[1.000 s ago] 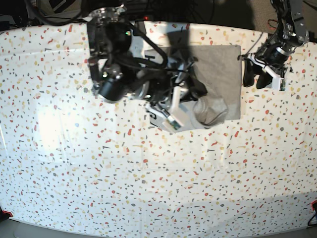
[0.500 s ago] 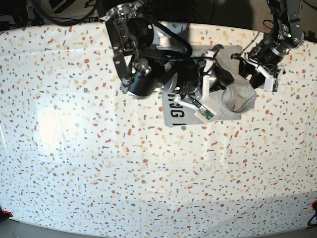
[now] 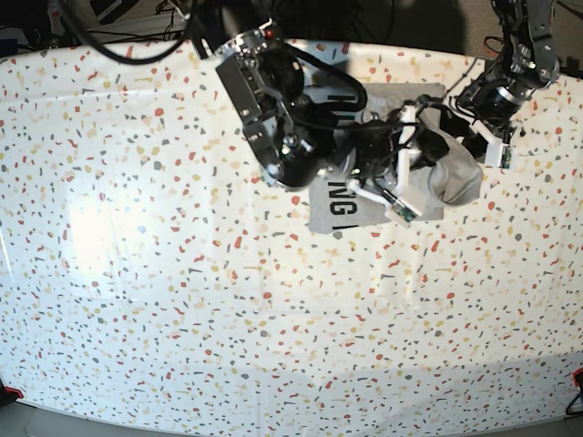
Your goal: Fold the T-shirt properly
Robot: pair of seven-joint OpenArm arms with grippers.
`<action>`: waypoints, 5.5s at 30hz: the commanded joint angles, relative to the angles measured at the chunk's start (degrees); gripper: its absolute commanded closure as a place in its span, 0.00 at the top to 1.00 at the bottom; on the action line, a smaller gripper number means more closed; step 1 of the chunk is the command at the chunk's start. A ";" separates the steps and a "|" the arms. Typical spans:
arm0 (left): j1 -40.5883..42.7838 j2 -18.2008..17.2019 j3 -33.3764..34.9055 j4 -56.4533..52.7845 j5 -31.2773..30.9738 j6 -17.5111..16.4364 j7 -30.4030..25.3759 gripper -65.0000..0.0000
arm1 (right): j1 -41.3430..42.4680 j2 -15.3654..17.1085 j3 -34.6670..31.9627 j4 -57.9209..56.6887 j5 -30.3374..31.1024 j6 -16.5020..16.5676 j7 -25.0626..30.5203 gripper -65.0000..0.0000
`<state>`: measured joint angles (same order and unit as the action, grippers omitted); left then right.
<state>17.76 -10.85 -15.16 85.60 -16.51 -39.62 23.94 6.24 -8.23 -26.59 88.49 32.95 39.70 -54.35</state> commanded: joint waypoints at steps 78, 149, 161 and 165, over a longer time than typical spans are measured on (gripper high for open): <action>-16.57 1.46 -3.43 -15.10 -3.06 9.79 10.29 0.00 | 6.19 12.66 12.02 -6.75 -16.50 0.30 2.36 0.00; 34.71 -5.07 -11.80 20.52 -15.19 15.43 11.91 0.00 | -51.36 14.75 67.60 28.13 5.99 0.30 -11.91 0.00; 39.04 1.44 -11.80 8.79 -7.15 7.96 6.67 0.00 | -56.72 11.56 67.34 17.44 0.11 0.30 -10.40 0.00; 37.81 1.25 -11.78 -1.16 -3.80 6.54 1.64 0.00 | -56.39 11.58 67.34 7.93 -4.96 0.30 -4.28 0.00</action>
<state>54.57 -9.17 -26.61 83.77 -19.70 -32.99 26.00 -49.36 2.90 40.42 95.59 27.14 39.72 -58.63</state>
